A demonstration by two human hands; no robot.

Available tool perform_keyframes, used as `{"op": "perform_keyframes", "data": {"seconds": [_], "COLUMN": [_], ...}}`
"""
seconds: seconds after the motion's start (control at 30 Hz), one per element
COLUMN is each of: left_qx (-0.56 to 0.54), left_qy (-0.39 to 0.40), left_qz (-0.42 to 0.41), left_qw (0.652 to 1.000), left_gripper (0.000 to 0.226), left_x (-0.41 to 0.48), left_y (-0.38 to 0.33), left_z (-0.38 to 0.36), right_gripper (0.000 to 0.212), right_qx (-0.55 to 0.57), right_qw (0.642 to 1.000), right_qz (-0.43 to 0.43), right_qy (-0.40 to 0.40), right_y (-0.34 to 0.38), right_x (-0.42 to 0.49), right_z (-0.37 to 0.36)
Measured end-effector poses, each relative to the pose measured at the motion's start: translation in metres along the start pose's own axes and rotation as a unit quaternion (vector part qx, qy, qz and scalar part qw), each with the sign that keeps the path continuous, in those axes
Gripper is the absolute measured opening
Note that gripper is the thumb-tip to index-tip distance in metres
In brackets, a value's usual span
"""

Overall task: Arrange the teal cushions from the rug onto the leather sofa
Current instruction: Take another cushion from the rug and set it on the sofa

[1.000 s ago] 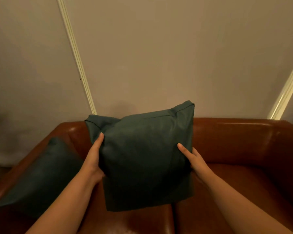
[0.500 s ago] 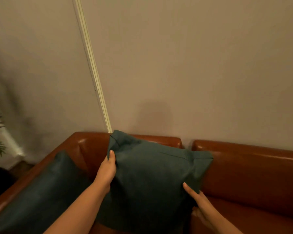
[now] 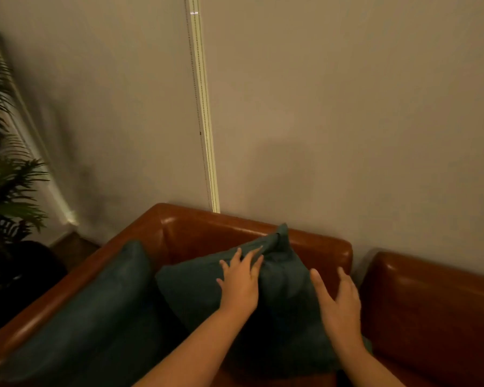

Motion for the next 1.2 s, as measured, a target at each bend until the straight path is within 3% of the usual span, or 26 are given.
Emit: {"op": "perform_keyframes", "data": {"seconds": [0.07,0.13,0.2,0.27,0.33,0.47,0.53,0.63,0.73,0.83,0.9,0.97,1.07,1.2], "left_qx": [0.047,0.082,0.127,0.154,0.162,0.13,0.129,0.178,0.244,0.261,0.204,0.082,-0.015,-0.02], "left_qy": [0.026,0.05,0.091,0.133,0.167,0.226,0.233,0.183,0.197,0.228,0.244,0.182,0.065,0.0], "left_qz": [-0.017,-0.034,-0.044,-0.049,-0.046,-0.088,-0.127,-0.032,0.089,0.119,0.141,0.204,0.233,0.15], "left_qw": [0.998,0.995,0.987,0.978,0.972,0.961,0.956,0.966,0.945,0.93,0.937,0.958,0.97,0.988], "left_gripper": [0.043,0.04,0.039,0.04,0.042,0.068,0.063,0.063,0.062,0.056,0.055,0.051,0.035,0.039], "left_x": [0.009,0.021,0.031,0.039,0.046,0.057,0.064,0.094,0.122,0.145,0.156,0.165,0.174,0.193], "left_y": [0.006,0.011,0.019,0.031,0.048,0.073,0.092,0.176,0.262,0.305,0.321,0.328,0.322,0.27], "left_z": [-0.009,-0.017,-0.026,-0.038,-0.046,-0.062,-0.061,-0.041,-0.02,-0.019,-0.028,-0.026,-0.014,-0.005], "right_gripper": [0.108,0.116,0.102,0.065,0.041,0.035,0.035,0.036,0.037,0.037,0.039,0.04,0.039,0.037], "right_qx": [0.039,0.038,0.034,-0.009,-0.022,-0.055,-0.05,-0.104,-0.212,-0.281,-0.292,-0.272,-0.241,-0.227], "right_qw": [0.994,0.991,0.989,0.987,0.983,0.977,0.976,0.982,0.972,0.956,0.951,0.957,0.964,0.966], "right_qz": [0.038,-0.002,-0.1,-0.152,-0.184,-0.197,-0.201,-0.154,-0.099,-0.081,-0.08,-0.082,-0.064,-0.012], "right_qy": [0.093,0.126,0.102,0.044,-0.006,-0.056,-0.06,-0.045,-0.021,-0.037,-0.053,-0.065,-0.094,-0.12], "right_y": [0.046,0.068,0.064,0.053,0.04,0.029,0.026,0.032,0.032,0.021,0.009,-0.004,-0.012,-0.012], "right_x": [0.005,0.018,0.035,0.05,0.058,0.063,0.068,0.076,0.078,0.079,0.08,0.082,0.09,0.109], "right_z": [-0.046,-0.082,-0.106,-0.116,-0.124,-0.128,-0.128,-0.124,-0.117,-0.105,-0.099,-0.096,-0.089,-0.081]}}
Point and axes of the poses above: each hand's wrist, its own x-axis towards the middle knuckle, its own z-axis out of the back of the hand, y = z × x, the point moved 10 cm from there along x, towards the middle knuckle, and after that the axes turned 2 degrees about -y, right-handed, at the moved point
